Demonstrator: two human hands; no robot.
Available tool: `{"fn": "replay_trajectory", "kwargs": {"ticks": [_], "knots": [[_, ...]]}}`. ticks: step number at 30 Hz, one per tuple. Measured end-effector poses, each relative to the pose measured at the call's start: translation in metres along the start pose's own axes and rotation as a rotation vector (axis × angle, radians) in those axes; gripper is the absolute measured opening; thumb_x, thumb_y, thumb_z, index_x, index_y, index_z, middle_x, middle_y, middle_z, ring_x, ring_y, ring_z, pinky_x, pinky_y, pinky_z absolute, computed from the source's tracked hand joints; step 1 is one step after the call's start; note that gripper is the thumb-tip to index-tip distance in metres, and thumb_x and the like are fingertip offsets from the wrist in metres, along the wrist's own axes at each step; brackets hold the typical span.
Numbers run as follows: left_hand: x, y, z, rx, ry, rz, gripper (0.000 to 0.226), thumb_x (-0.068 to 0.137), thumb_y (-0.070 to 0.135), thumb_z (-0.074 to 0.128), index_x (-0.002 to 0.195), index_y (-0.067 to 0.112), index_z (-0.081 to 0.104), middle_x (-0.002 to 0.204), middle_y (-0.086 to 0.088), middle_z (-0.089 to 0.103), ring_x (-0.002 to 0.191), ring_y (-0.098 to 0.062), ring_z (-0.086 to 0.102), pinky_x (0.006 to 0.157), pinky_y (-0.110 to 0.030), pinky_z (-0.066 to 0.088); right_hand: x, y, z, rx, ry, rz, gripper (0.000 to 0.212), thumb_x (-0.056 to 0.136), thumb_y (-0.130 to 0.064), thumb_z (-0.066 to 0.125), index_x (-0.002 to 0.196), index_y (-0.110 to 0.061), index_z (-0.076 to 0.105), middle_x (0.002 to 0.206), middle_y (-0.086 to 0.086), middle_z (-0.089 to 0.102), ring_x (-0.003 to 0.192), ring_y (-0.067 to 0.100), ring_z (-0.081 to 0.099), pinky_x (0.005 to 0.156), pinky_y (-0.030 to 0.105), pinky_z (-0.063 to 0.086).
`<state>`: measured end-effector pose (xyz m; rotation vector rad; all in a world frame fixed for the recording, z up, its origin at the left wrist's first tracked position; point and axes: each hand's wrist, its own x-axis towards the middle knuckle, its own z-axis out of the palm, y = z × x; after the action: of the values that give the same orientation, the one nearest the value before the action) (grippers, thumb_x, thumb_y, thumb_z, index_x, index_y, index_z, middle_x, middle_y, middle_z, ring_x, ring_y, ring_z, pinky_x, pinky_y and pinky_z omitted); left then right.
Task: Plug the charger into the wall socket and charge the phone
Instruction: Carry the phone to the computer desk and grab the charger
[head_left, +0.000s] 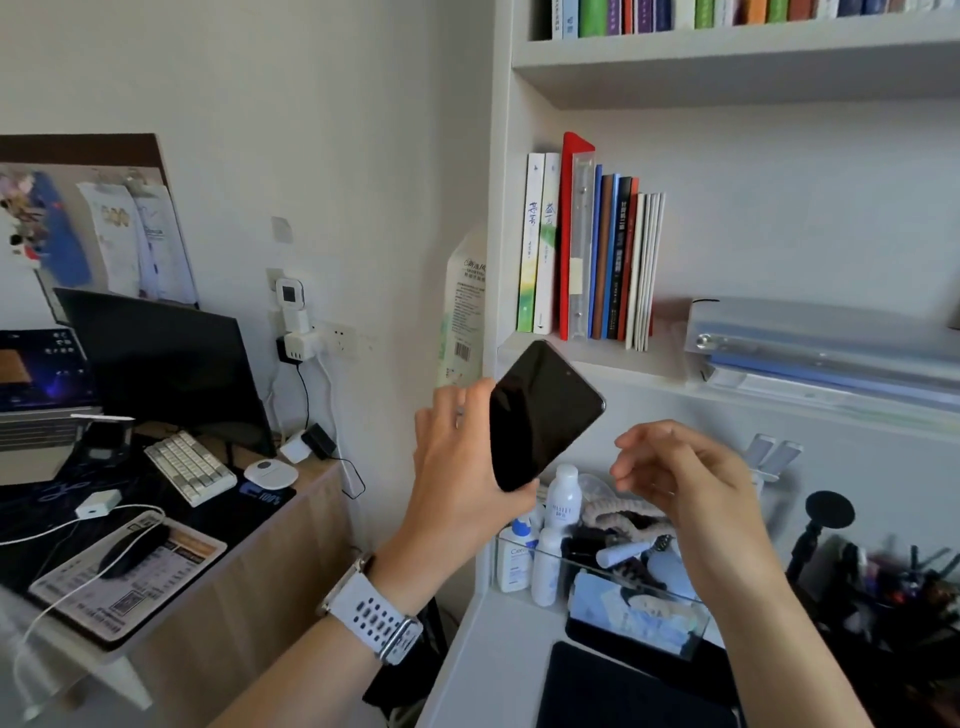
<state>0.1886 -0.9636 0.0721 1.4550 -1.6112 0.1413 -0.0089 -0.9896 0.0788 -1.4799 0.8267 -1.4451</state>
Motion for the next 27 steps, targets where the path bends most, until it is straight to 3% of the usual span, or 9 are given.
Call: {"fn": "replay_trajectory", "kwargs": {"ticks": [2,5,11,16,20,24,27], "knots": [[-0.006,0.000,0.001,-0.080,-0.037,-0.059,0.075,0.063,0.027,0.082,0.124,0.023,0.038,0.117,0.003,0.040,0.107,-0.015,0.036,0.091,-0.035,0.042,0.001,0.005,0.003,0.005,-0.021,0.003,0.032,0.095,-0.016,0.045,0.076,-0.012,0.070,0.065,0.008,0.068,0.063,0.019,0.062,0.065,0.034,0.050],[-0.019,-0.006,-0.002,-0.165,-0.074,-0.211,0.072,0.065,0.029,0.081,0.122,0.024,0.038,0.117,0.002,0.042,0.111,-0.017,0.040,0.092,-0.031,0.041,0.000,0.013,0.013,0.053,-0.089,0.025,0.033,0.096,-0.014,0.044,0.076,-0.013,0.070,0.064,0.007,0.068,0.061,0.016,0.062,0.062,0.023,0.053],[-0.076,-0.041,-0.022,-0.133,-0.139,-0.433,0.068,0.059,0.039,0.077,0.112,0.029,0.037,0.116,0.003,0.041,0.113,-0.016,0.040,0.093,-0.031,0.040,-0.006,0.031,0.065,0.164,-0.267,0.129,0.039,0.099,-0.009,0.043,0.071,-0.011,0.070,0.060,0.007,0.067,0.056,0.014,0.061,0.058,0.017,0.052],[-0.124,-0.080,-0.064,0.003,-0.083,-0.562,0.073,0.063,0.036,0.081,0.122,0.024,0.039,0.118,0.003,0.041,0.112,-0.017,0.039,0.092,-0.032,0.039,-0.033,0.041,0.130,0.208,-0.387,0.172,0.041,0.099,-0.008,0.043,0.069,-0.012,0.070,0.060,0.007,0.066,0.055,0.014,0.060,0.058,0.018,0.053],[-0.145,-0.117,-0.118,0.003,0.000,-0.633,0.070,0.065,0.036,0.082,0.114,0.035,0.032,0.122,0.005,0.042,0.117,-0.017,0.043,0.096,-0.035,0.043,-0.050,0.036,0.189,0.221,-0.460,0.181,0.046,0.099,-0.008,0.043,0.064,-0.018,0.071,0.057,0.004,0.065,0.052,0.011,0.059,0.056,0.016,0.052],[-0.163,-0.155,-0.186,0.106,0.080,-0.668,0.082,0.063,0.035,0.082,0.130,0.022,0.035,0.127,0.000,0.042,0.119,-0.022,0.043,0.099,-0.040,0.044,-0.070,0.023,0.262,0.229,-0.527,0.160,0.047,0.099,-0.007,0.043,0.064,-0.018,0.071,0.058,0.003,0.066,0.051,0.012,0.058,0.055,0.017,0.051],[-0.177,-0.184,-0.243,0.167,0.136,-0.683,0.079,0.061,0.033,0.080,0.125,0.023,0.036,0.120,0.001,0.040,0.114,-0.022,0.041,0.094,-0.039,0.044,-0.086,0.014,0.320,0.221,-0.560,0.134,0.045,0.099,-0.009,0.043,0.065,-0.018,0.072,0.060,0.003,0.067,0.055,0.011,0.060,0.059,0.020,0.053]]}}
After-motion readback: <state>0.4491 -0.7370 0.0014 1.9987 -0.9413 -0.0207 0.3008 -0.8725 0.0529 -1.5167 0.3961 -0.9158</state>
